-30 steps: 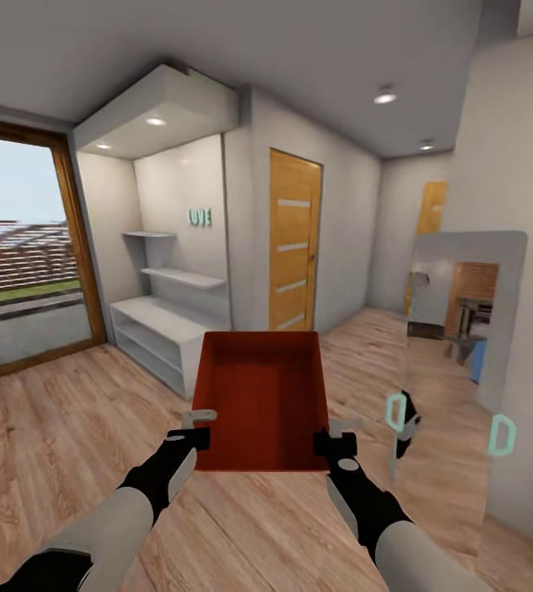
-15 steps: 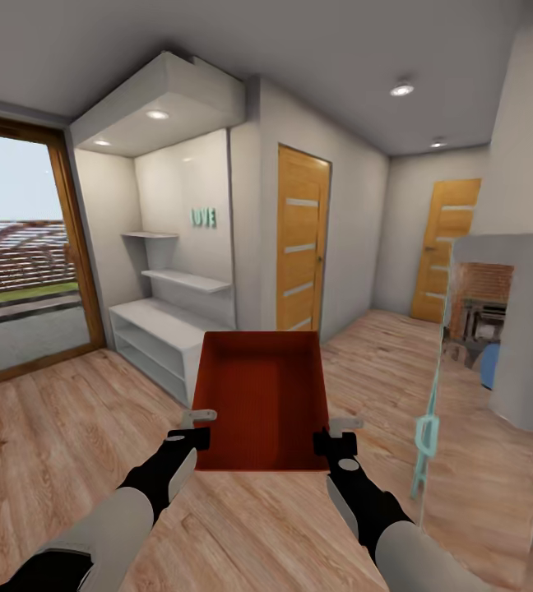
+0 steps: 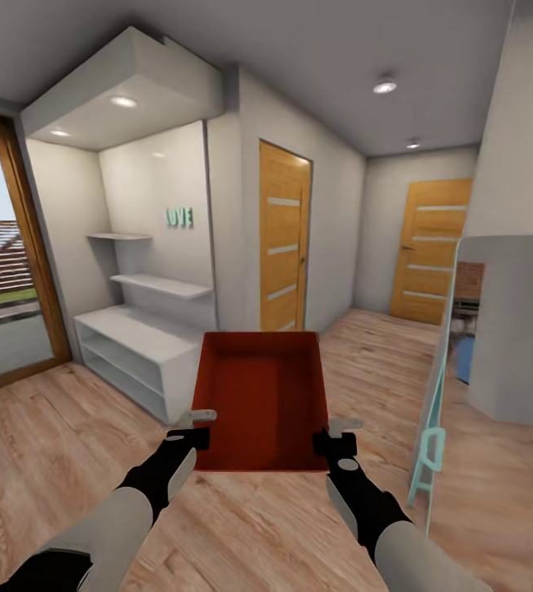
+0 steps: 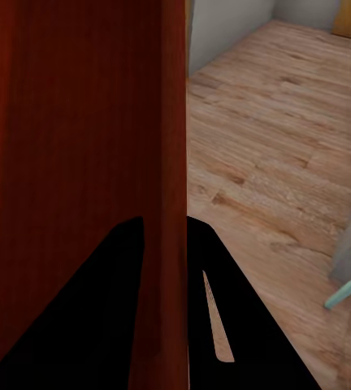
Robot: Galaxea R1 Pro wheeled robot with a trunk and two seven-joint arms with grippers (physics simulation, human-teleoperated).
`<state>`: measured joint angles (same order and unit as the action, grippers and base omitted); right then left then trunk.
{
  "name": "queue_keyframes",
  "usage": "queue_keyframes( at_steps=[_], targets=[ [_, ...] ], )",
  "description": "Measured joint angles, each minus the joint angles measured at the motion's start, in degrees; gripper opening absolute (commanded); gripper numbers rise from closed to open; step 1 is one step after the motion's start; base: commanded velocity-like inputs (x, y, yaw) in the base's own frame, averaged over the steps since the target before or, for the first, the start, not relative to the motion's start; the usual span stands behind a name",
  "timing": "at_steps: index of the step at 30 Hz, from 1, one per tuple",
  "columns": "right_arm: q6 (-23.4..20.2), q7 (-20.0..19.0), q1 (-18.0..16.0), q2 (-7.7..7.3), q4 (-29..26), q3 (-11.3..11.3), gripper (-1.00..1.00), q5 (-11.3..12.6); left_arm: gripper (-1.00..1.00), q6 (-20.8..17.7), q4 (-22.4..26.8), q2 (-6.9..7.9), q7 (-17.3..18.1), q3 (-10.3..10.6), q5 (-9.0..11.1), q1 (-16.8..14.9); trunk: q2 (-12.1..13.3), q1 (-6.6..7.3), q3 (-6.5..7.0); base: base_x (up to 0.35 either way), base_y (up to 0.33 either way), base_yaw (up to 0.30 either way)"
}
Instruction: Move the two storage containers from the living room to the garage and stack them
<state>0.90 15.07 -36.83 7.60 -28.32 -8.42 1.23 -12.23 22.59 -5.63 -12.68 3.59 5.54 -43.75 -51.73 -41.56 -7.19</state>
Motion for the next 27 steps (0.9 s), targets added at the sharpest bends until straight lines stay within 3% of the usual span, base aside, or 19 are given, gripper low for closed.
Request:
queue_keyframes(
  at_steps=[27],
  targets=[
    [0.0, -0.1, 0.0, -0.03, 0.1, 0.1, -1.00, 0.0, -1.00, -0.1, 0.0, -0.06, -0.2, 0.0, 0.0, 0.0, 0.0, 0.00, 0.00, 0.313, 0.192, -0.246]
  ],
)
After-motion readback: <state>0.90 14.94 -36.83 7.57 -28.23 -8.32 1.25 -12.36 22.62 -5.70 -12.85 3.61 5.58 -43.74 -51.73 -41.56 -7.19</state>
